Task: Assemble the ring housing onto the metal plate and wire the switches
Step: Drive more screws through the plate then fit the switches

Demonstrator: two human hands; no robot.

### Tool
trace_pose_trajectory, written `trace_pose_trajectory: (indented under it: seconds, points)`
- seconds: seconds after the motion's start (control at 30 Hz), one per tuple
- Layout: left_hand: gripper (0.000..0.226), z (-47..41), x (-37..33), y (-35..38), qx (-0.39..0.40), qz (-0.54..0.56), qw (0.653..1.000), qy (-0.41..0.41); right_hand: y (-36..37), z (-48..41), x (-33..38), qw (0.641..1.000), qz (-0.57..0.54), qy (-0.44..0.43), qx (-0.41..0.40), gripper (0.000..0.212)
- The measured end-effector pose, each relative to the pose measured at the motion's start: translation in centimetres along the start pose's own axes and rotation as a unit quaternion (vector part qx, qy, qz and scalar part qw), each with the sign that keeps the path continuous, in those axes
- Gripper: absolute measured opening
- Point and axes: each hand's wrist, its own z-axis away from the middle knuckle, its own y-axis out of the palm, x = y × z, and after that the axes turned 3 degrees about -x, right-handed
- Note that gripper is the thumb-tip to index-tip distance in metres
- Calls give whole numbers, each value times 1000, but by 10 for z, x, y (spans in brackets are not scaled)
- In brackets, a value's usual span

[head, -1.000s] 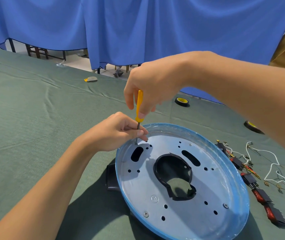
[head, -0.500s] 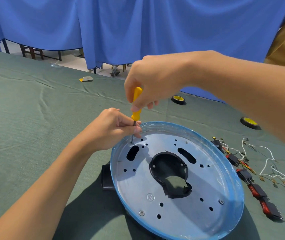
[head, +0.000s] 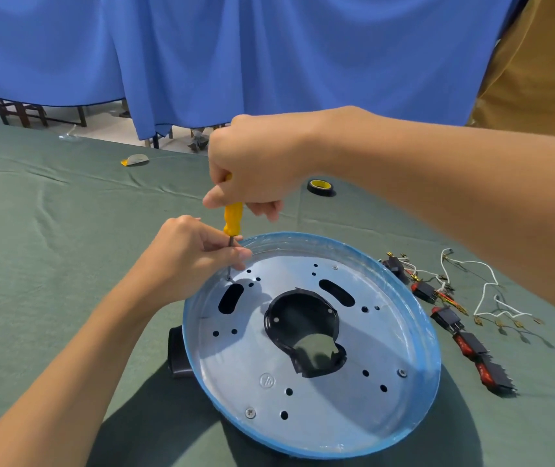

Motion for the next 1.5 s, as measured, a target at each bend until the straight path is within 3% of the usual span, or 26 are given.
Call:
trace_pose_trajectory:
  seconds: [0.1, 0.17, 0.4, 0.57, 0.63, 0.8, 0.9, 1.13, 1.23, 1.33, 1.43, 1.5]
  points:
    - [16, 0, -2, -4, 27, 30, 999, -5, -4, 2, -1, 999, -24, -29, -13, 13]
    - [14, 1, -1, -5, 36, 38, 999, -9, -3, 1, 0, 998, -28, -43, -22, 6]
    - [6, 1, -4, -1, -65, 10, 998, -7, 2, -4, 2, 1000, 5, 12, -20, 33]
    - [11, 2, -10, -3, -47, 20, 999, 4, 4, -4, 4, 999, 24, 20, 17, 45]
    - [14, 3, -11, -3, -35, 30, 999, 5, 2, -2, 1, 1000, 11, 17, 8, 43]
    - [12, 3, -9, -7, 9, 83, 996, -21, -1, 4, -4, 999, -24, -36, -25, 4]
    - [11, 3, -8, -4, 19, 92, 995, -28, 2, 2, -3, 999, 3, -31, -36, 15]
    - [9, 3, -8, -1, -37, 90, 995, -25, 11, -4, 1, 999, 10, -13, -48, 45]
    - [13, 3, -5, -3, -10, 125, 992, -21, 9, -5, -1, 998, -11, -24, -50, 36]
    - [12, 2, -3, -4, 16, 146, 989, -22, 2, -3, -2, 997, -23, -57, -53, 6]
    - [14, 1, -2, -4, 40, 152, 987, -15, 3, -4, -2, 998, -13, -51, -43, 7]
    - [16, 1, -1, -3, 60, 157, 986, -15, 7, -4, -2, 998, -4, -39, -47, 22]
